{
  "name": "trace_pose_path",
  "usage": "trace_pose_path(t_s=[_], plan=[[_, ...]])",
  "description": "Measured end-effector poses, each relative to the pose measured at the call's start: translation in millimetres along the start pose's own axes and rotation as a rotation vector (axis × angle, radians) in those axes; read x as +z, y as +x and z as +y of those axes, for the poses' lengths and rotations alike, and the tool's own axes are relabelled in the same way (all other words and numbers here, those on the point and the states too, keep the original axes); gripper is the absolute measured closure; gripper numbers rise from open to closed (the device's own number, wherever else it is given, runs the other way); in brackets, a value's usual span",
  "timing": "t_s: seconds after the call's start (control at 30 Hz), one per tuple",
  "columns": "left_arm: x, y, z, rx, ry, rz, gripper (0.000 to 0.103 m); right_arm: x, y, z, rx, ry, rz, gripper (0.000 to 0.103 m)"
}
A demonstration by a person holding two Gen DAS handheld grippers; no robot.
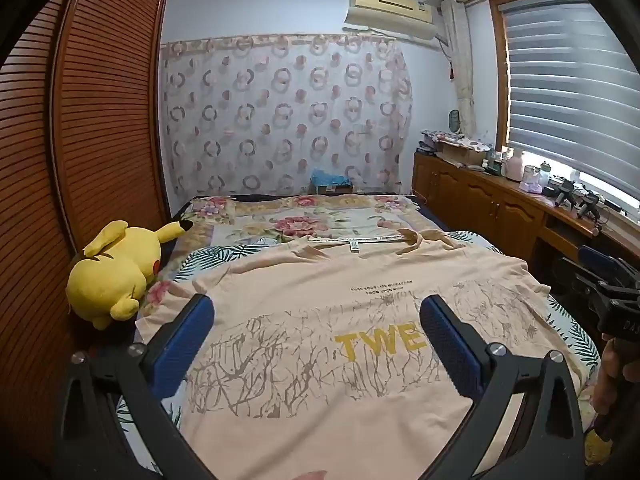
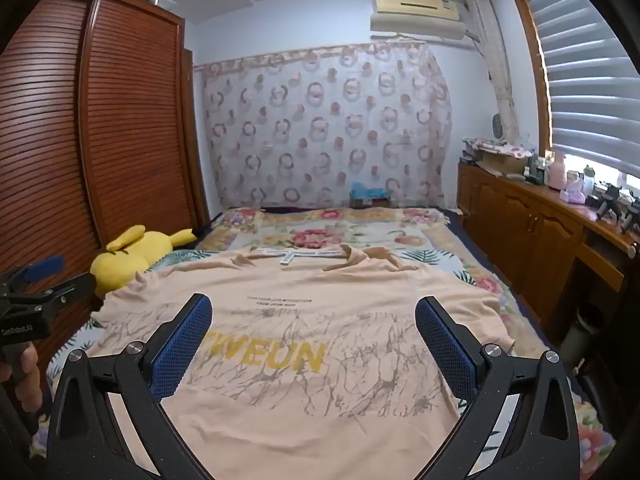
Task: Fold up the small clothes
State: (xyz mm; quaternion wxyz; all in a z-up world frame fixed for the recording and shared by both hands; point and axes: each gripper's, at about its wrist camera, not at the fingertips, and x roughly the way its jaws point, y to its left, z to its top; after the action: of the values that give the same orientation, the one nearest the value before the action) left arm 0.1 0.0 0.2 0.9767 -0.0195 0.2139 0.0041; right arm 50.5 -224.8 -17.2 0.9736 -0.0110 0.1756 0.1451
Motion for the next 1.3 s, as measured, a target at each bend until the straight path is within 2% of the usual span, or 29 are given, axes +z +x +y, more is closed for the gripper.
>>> trace_pose_path(t_s=[1.3], plan=[[6, -13, 1, 0.005, 0.004, -0.026, 0.000, 0, -2, 1, 0.004, 0.008, -0.005, 0.000]])
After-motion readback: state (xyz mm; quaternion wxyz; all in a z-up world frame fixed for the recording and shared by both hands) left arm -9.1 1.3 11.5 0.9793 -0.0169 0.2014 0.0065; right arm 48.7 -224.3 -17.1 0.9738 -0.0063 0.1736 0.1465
